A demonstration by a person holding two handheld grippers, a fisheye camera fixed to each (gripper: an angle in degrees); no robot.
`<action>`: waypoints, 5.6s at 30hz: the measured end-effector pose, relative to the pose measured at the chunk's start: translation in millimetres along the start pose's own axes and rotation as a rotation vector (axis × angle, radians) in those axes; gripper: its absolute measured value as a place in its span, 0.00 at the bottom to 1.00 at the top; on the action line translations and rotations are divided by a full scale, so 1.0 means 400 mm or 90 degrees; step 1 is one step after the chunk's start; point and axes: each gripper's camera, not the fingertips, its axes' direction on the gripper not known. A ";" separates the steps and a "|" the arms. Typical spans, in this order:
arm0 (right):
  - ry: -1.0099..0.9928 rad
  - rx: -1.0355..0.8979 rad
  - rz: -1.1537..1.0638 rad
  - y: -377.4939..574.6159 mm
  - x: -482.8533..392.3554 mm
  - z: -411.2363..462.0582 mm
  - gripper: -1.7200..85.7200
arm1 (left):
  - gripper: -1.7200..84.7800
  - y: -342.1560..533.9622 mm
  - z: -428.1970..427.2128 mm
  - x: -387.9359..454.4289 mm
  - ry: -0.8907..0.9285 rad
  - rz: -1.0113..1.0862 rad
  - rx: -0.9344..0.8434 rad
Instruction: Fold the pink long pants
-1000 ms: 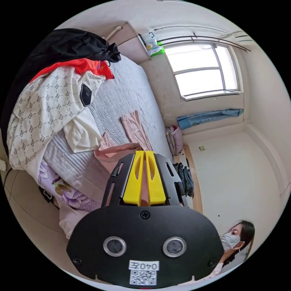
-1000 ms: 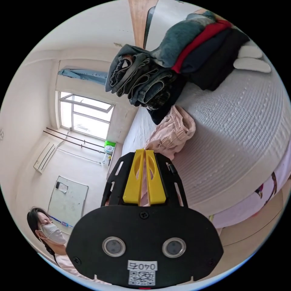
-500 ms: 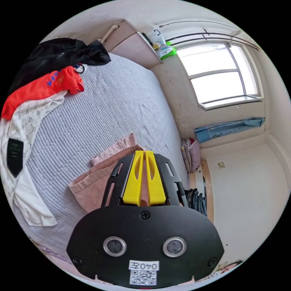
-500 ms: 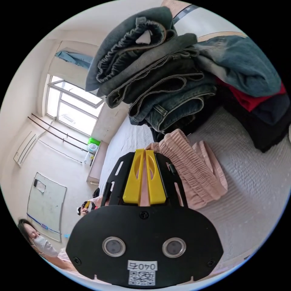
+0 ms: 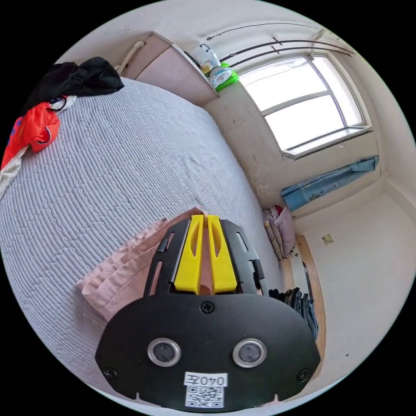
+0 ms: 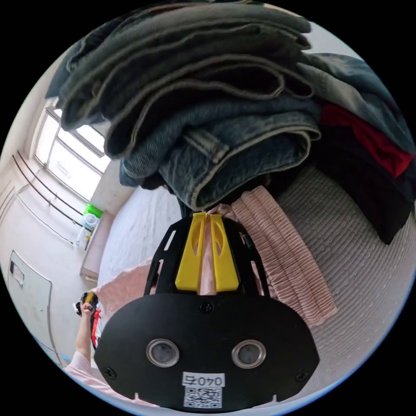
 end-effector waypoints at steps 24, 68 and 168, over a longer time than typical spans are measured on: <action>-0.120 -0.131 -0.210 0.418 -0.116 -0.283 0.17 | 0.08 0.327 -0.106 -0.063 -0.121 0.108 -0.153; -0.308 -0.088 0.294 0.088 0.223 -0.208 0.01 | 0.01 0.235 -0.102 -0.415 0.107 -0.134 -0.120; -0.207 -0.544 -0.969 0.468 -1.371 -0.345 0.02 | 0.01 0.902 -0.612 -0.669 -0.300 0.128 -0.089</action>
